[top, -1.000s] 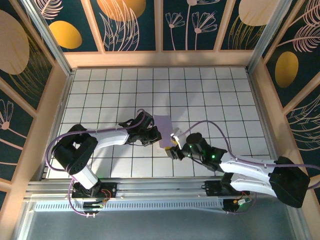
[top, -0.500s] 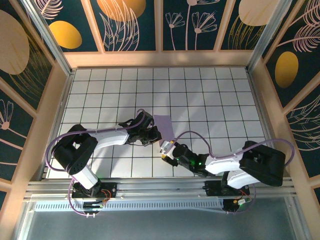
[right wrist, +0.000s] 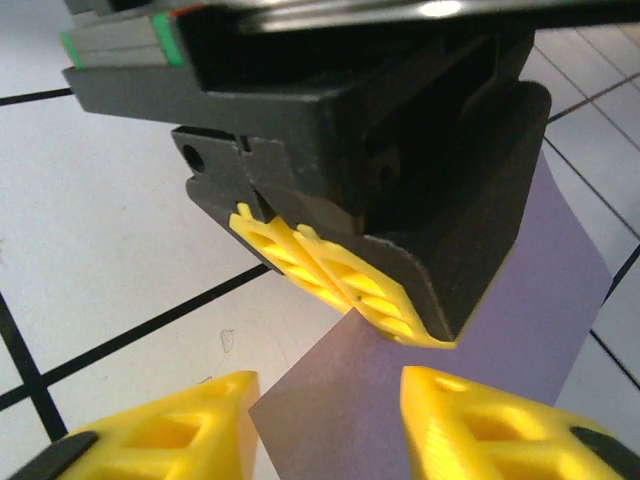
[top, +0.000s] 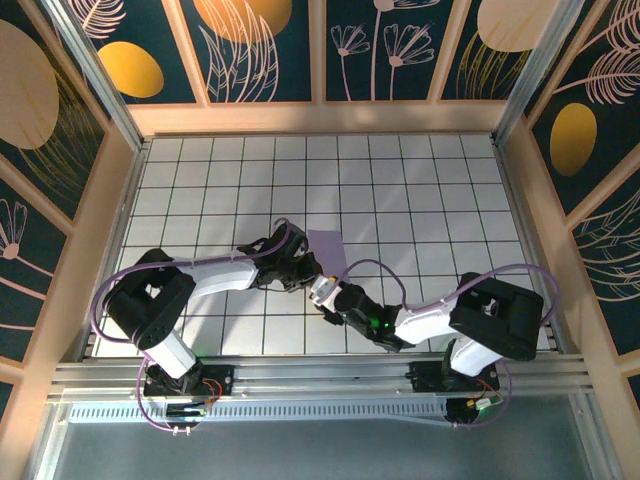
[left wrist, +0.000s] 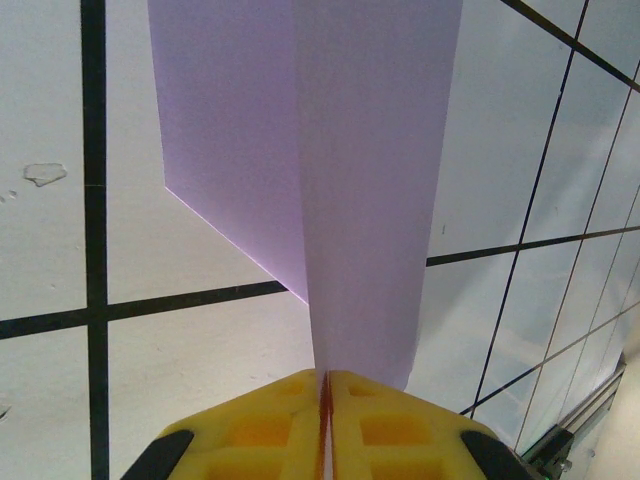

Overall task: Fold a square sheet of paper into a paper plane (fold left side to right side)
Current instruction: Third fold the triangle at the center of the table.

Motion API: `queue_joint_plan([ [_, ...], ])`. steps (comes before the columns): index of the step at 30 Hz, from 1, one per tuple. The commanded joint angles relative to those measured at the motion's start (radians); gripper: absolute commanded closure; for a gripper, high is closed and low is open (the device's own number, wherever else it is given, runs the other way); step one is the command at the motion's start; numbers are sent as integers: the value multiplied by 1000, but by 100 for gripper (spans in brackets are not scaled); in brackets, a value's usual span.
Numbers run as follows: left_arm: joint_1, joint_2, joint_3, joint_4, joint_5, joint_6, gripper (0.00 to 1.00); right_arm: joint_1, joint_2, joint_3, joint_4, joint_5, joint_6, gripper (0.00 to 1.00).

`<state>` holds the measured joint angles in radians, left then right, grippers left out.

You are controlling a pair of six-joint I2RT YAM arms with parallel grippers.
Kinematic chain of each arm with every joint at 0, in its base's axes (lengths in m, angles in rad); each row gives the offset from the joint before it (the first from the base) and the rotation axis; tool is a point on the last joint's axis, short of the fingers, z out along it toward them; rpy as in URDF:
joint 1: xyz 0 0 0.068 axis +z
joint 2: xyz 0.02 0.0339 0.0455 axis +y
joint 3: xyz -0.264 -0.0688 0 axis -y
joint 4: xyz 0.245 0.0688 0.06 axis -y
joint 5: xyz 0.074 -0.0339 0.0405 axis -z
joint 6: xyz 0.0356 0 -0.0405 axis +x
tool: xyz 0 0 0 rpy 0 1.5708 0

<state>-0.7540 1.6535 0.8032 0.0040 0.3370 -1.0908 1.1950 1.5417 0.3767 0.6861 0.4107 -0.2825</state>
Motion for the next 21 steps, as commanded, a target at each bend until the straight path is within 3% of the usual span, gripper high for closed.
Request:
queue_joint_plan([
  [1,-2,-28,-4,8,25,-34,89,10,24,30,44,39,-3,67],
  [8,-1,-53,-3,-3,12,-19,78,9,23,39,0,60,31,100],
  [15,59,-149,-11,-96,-29,41,61,2,-31,39,-81,32,96,100],
  [21,150,-227,-38,-113,-21,105,57,-60,-92,65,-202,-166,238,100],
])
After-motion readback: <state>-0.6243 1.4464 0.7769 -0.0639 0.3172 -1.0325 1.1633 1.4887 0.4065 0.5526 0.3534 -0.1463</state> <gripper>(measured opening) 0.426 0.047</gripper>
